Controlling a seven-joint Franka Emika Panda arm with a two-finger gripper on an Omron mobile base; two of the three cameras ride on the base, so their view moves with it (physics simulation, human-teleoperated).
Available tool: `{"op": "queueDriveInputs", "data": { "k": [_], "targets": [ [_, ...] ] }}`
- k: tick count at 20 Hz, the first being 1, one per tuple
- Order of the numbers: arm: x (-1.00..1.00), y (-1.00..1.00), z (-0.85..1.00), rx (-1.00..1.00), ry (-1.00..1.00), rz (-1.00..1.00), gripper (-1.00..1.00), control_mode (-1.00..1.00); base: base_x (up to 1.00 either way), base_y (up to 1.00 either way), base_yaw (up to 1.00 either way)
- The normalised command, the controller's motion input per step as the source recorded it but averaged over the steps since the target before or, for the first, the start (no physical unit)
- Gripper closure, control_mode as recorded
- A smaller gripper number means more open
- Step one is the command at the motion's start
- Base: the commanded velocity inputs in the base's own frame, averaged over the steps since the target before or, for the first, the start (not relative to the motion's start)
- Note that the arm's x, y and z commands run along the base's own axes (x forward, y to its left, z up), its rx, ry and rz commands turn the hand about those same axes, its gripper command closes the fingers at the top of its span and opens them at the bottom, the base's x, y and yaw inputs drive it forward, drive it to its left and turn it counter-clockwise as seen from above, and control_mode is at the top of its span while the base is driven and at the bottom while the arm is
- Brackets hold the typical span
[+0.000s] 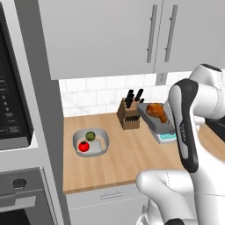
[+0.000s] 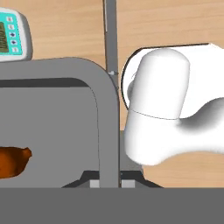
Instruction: Take the meat container that has the chicken drumstick and place it on the second highest rack of the freezer. Then take the vegetable container that has the lime and tomato and place it on the highest rack of the freezer.
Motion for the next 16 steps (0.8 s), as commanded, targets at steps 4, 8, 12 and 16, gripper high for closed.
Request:
{"op": "queueDriveInputs", "data": {
  "k": [4,8,12,16],
  "targets": [
    [0.0,0.0,0.0,0.0,0.0,-0.03,1.0,-1.0,0.0,0.0,0.0],
    [0.0,0.0,0.0,0.0,0.0,0.0,1.0,1.0,-0.08,-0.07,0.0],
    [0.0,0.0,0.0,0.0,0.0,0.0,1.0,1.0,-0.92,-0.48,0.12],
    [0.0,0.0,0.0,0.0,0.0,0.0,1.0,1.0,-0.96,-0.55,0.41]
  ]
}}
